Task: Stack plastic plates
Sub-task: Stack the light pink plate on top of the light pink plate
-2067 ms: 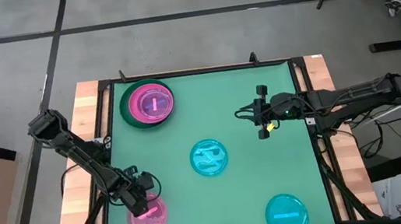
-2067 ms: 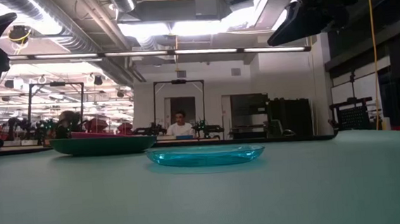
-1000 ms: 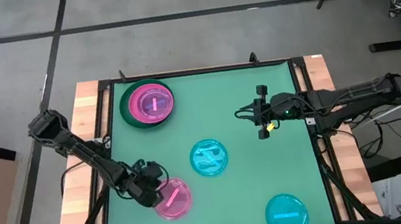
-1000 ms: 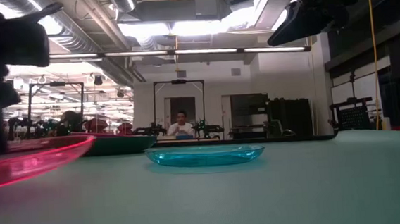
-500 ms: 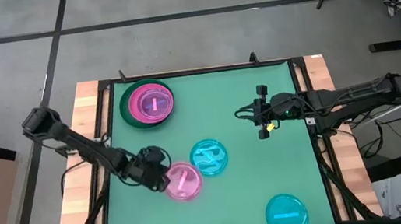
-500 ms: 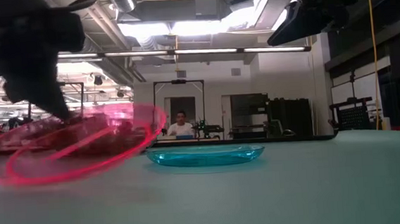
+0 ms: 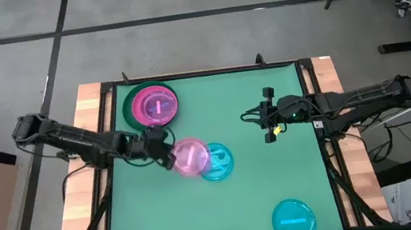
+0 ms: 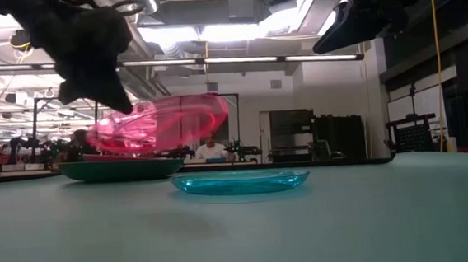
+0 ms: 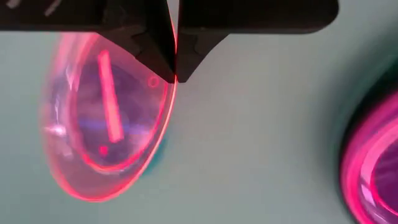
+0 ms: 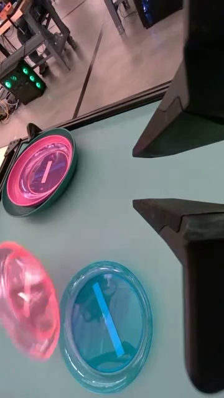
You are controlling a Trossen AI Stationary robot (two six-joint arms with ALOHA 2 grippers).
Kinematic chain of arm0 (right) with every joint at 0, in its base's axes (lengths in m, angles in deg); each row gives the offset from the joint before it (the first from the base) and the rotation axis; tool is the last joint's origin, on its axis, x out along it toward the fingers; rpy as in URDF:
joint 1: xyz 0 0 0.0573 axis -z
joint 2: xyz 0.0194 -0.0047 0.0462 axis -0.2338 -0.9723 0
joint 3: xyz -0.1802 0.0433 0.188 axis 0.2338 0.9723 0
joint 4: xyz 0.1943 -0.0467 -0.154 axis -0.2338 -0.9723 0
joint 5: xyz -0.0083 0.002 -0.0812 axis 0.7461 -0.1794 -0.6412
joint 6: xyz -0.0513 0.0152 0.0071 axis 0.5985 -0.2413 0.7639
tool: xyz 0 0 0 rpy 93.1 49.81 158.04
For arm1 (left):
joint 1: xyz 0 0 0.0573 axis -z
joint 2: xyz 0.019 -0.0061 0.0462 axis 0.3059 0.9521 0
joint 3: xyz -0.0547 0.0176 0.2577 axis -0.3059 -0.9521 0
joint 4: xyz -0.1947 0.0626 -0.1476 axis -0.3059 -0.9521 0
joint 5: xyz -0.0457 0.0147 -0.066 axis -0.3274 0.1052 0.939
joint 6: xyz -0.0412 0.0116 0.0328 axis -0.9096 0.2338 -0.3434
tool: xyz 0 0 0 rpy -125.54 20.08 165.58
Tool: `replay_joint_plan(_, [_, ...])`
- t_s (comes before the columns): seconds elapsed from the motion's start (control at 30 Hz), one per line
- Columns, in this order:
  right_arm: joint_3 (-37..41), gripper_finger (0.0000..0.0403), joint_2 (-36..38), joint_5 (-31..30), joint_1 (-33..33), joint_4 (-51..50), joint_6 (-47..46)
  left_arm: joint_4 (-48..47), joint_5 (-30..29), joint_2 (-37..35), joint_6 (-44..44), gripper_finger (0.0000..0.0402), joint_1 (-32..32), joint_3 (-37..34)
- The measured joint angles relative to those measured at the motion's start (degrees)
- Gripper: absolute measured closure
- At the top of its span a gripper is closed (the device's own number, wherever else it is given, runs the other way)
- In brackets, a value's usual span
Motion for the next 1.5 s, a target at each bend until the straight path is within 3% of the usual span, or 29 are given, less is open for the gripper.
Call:
replay_joint_plan(0.87, [0.0, 0.0292, 0.0, 0.0, 0.0, 0.0, 0.0, 0.0, 17.7, -3.7, 18.5, 0.0401, -48.5, 0.0])
replay_joint_plan(1.23, [0.0, 0.0292, 0.0, 0.0, 0.0, 0.0, 0.0, -0.8, 20.2, -3.6, 18.9, 0.0401, -60.0, 0.0])
replay_joint_plan(1.5, [0.0, 0.0292, 0.0, 0.0, 0.0, 0.0, 0.0, -9.4, 20.2, -3.6, 19.0, 0.0401, -63.4, 0.0])
